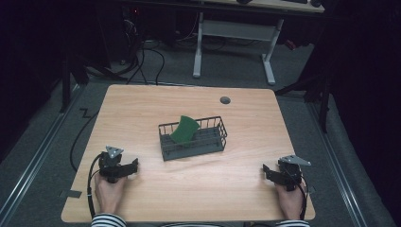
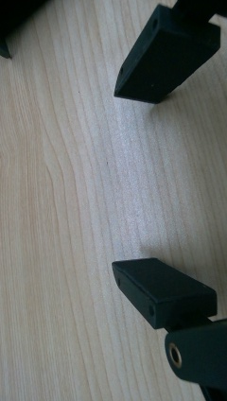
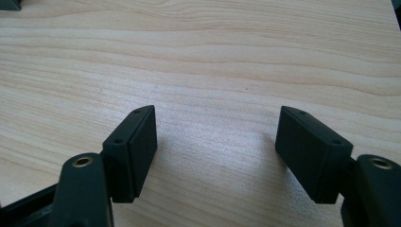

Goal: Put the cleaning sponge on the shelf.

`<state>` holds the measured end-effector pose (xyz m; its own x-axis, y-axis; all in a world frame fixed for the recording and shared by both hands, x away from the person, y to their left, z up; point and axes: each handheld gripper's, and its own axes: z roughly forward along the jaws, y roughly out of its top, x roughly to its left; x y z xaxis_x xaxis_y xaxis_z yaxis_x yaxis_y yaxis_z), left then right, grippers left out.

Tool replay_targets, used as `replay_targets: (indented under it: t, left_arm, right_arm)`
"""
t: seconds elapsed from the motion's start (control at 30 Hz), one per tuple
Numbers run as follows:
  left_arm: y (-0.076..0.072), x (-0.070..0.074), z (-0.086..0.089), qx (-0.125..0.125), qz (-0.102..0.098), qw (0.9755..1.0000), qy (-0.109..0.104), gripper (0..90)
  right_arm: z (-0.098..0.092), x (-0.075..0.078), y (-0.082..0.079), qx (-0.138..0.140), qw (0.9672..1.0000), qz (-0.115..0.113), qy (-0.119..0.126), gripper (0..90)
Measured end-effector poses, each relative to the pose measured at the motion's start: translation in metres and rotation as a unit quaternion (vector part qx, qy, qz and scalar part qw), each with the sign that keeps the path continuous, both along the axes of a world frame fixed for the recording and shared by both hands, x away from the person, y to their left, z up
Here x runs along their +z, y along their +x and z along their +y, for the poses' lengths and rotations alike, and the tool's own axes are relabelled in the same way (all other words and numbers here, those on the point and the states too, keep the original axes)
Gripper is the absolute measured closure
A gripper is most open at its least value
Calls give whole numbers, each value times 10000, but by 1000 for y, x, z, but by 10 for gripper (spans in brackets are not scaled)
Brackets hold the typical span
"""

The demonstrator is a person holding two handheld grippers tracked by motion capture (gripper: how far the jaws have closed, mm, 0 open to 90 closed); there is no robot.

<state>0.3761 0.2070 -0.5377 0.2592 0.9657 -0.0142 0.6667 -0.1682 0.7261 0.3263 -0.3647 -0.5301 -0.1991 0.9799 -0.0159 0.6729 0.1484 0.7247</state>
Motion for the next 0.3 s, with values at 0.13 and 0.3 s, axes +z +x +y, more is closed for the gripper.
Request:
replay_targets:
  t: [0.13, 0.3]
  left_arm:
    - [0, 0, 0, 12, 8, 10000, -10, 151]
    - [-1, 0, 0, 19, 10, 10000, -14, 151]
  right_arm:
    - [0, 0, 0, 2, 10000, -1, 0, 301]
    - [0, 0, 0, 5, 10000, 2, 3, 301]
